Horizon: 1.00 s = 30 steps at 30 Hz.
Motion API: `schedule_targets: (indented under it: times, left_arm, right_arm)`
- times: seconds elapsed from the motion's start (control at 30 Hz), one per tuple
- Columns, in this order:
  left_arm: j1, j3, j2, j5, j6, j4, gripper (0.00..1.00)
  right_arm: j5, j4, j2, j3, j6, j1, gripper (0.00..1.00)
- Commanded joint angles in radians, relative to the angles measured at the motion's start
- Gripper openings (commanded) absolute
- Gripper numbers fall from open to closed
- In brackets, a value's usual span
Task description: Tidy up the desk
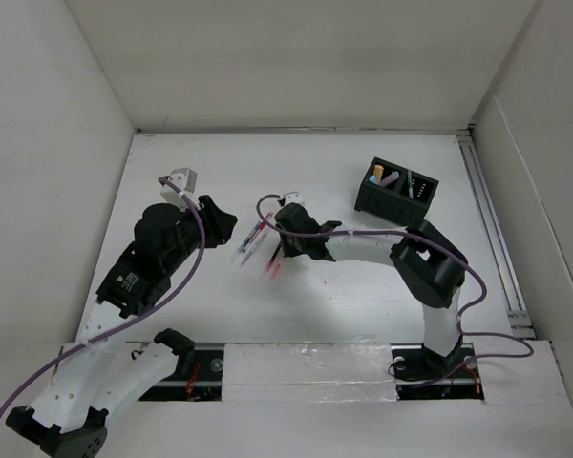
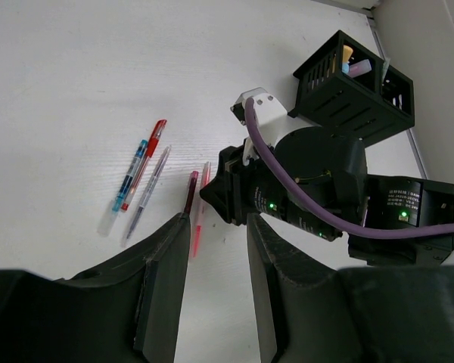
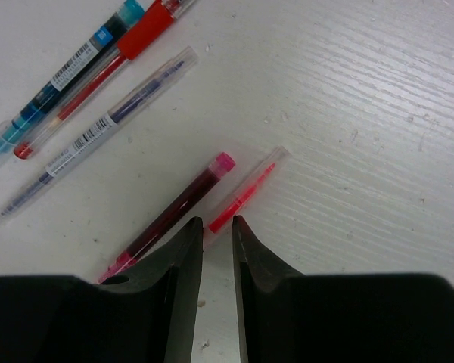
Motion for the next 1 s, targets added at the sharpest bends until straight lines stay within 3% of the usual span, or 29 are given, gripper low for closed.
schedule_targets:
  times: [0.0,0.43,0.5,0.53,0.57,0.67,0.97]
  left_arm:
    - [-0.004,0.008,-0.013,-0.005,0.012,0.026,0.32]
    - [-0.004,-0.001,-0.042,-0.041,-0.01,0.009,0.32]
    - [-0.004,-0.004,-0.044,-0.041,-0.01,0.008,0.32]
    - [-0.004,-0.007,-0.044,-0.039,-0.01,0.009,0.32]
    - [-0.004,-0.007,-0.044,-0.037,-0.011,0.009,0.32]
    - [-0.004,-0.004,-0.038,-0.031,-0.014,0.017,0.32]
    - [-0.004,-0.003,-0.045,-0.019,-0.042,0.04,0.33]
  right_arm:
    - [0.049,-0.094,-0.032,-0.009,-0.009,-0.012,0.27]
    - [-0.016,-0.188,-0.002,-0.014,-0.078,-0.096,0.39]
    - [-0.017,-0.193,-0.003,-0.017,-0.086,-0.096,0.34]
    - [-0.017,-0.193,-0.009,-0.02,-0.091,-0.096,0.27]
    - [-0.02,-0.185,-0.014,-0.027,-0.098,-0.096,0.13]
    - [-0.022,-0.171,-0.048,-0.06,-0.114,-0.105,0.0]
    - [-0.085,0.031,-0.425,-0.175,-0.239,-0.225,0.0]
